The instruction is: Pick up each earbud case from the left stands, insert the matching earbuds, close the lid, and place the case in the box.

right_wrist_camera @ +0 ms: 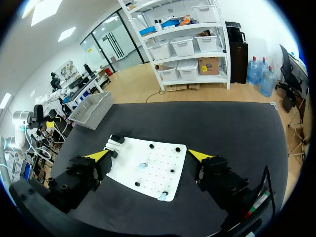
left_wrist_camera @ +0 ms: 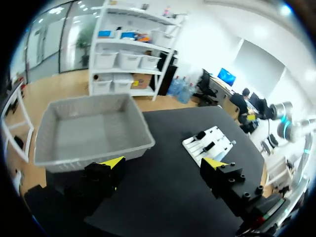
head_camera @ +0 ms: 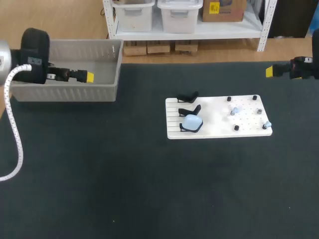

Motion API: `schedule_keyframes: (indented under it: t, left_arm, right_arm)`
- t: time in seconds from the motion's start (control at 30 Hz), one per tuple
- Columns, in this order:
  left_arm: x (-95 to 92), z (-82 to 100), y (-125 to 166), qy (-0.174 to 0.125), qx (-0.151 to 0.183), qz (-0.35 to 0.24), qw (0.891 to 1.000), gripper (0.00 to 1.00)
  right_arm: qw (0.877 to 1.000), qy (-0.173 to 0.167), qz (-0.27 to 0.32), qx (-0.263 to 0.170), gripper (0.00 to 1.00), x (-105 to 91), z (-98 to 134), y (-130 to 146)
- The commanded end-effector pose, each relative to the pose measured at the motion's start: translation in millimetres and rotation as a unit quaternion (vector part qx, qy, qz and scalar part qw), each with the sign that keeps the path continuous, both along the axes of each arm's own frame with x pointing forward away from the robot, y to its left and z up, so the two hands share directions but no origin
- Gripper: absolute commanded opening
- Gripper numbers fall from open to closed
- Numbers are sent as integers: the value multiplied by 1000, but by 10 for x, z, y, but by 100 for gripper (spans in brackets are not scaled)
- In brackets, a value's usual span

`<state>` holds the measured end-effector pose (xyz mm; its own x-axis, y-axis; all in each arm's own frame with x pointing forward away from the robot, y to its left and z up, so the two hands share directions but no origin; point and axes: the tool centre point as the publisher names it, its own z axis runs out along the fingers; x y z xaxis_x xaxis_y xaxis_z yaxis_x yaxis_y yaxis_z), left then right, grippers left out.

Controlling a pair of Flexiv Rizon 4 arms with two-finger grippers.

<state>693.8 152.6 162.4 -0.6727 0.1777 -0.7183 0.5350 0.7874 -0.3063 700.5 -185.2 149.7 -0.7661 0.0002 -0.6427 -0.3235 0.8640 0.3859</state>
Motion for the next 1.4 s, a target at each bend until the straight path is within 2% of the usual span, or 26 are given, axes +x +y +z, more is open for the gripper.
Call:
schedule_keyframes:
  t: [0.03, 0.13, 0.23, 0.33, 0.47, 1.07, 1.13, 1.2, 1.4]
  left_arm:
    - [-81, -13, -65, -69, -81, -123, 987, 100]
    - [-143, 3, -213, -88, -76, -200, 973, 100]
    - [-205, 4, -358, -95, -78, -268, 955, 100]
    - [-252, -28, -469, -95, -89, -321, 938, 100]
    - [-306, -119, -594, -92, -94, -364, 922, 100]
    - [-305, -159, -628, -93, -93, -366, 921, 100]
    - [-366, -201, -684, -96, -92, -384, 914, 100]
    - [-433, -281, -800, -102, -77, -396, 909, 100]
    - [-522, -496, -1072, -107, -81, -430, 893, 100]
  right_arm:
    - [1000, 0, 0, 0, 100, -2, 2, -3]
    - [1000, 0, 0, 0, 100, -2, 2, -3]
    - [1000, 0, 0, 0, 100, -2, 2, -3]
    - [1000, 0, 0, 0, 100, -2, 2, -3]
    - [1000, 0, 0, 0, 100, -2, 2, -3]
    - [1000, 0, 0, 0, 100, -2, 2, -3]
    - [1000, 0, 0, 0, 100, -2, 2, -3]
    - [1000, 0, 0, 0, 100, -2, 2, -3]
    - [1000, 0, 0, 0, 100, -2, 2, -3]
